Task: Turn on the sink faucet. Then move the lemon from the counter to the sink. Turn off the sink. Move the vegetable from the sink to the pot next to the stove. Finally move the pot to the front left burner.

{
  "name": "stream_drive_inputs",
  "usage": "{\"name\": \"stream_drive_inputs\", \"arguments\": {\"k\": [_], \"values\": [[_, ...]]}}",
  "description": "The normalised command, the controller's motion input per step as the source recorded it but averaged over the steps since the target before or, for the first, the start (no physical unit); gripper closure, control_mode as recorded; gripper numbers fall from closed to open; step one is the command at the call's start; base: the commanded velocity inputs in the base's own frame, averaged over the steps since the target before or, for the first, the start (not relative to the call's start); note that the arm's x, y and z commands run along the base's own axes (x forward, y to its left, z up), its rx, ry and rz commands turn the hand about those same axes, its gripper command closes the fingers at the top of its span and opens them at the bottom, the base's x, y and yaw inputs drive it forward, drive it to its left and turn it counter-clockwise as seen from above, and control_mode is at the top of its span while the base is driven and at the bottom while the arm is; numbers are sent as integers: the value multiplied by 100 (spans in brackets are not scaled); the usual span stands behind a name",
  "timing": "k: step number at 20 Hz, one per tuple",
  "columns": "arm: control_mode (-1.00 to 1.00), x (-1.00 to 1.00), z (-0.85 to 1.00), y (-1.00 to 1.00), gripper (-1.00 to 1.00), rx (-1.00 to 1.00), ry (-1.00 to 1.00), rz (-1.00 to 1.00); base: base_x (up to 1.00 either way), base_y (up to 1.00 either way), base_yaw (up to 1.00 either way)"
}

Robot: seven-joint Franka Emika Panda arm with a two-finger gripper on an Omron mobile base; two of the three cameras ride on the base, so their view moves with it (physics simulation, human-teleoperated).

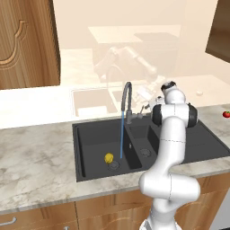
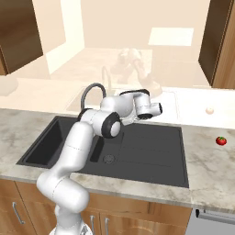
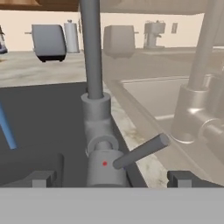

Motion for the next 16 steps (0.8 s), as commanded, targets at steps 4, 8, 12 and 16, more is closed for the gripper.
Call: {"name": "stream_drive_inputs", "arguments": {"k": [4, 8, 12, 16], "values": [[-100, 4, 0, 17, -100, 0, 2, 2, 0, 0, 0], [-100, 8, 0, 20, -100, 0, 2, 3, 0, 0, 0], [-100, 3, 0, 22, -100, 0, 0, 7, 0, 0, 0], [-100, 0, 0, 25, -100, 0, 0, 10, 0, 0, 0]]}}
